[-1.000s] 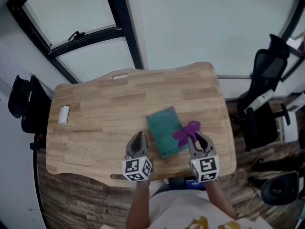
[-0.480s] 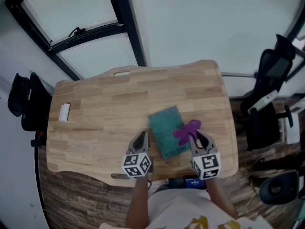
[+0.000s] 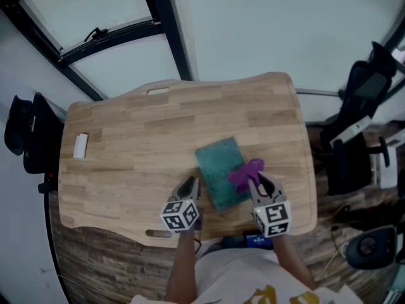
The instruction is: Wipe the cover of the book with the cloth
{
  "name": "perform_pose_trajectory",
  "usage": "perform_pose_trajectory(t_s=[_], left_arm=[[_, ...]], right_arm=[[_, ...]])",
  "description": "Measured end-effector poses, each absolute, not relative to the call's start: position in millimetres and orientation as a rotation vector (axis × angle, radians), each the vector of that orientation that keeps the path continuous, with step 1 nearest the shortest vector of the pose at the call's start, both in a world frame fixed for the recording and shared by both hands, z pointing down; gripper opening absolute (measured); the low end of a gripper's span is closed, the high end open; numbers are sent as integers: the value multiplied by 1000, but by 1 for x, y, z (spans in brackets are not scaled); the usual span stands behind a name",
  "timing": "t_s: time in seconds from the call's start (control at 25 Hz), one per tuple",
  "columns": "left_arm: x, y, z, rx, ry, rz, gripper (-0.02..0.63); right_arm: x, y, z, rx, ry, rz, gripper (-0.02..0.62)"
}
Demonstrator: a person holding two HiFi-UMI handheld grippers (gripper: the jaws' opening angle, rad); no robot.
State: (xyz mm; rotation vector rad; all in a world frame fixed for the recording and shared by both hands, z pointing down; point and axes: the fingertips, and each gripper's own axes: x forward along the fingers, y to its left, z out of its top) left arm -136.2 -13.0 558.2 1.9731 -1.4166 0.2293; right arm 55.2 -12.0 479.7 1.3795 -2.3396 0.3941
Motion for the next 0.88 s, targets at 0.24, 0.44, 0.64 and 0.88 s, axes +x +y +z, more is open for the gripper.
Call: perform_pose_trajectory(t_s=[0.24,0.44,0.64,0.88], left_arm=[[-133,-16,574,1938,-1371,240,57],[-128,-24,585,1915,-1348,243,72],[-125,-28,595,1889,-1325,240,83],[-122,-35,604,1865,-1301,242,106]], right_arm=[[53,-19,492,1353,-2305,419,67],[53,-27,505,1332,-2304,426,67],[51,-33,513,1287,-2283,435,67],[46,-39,527,1256,-2274,430,67]])
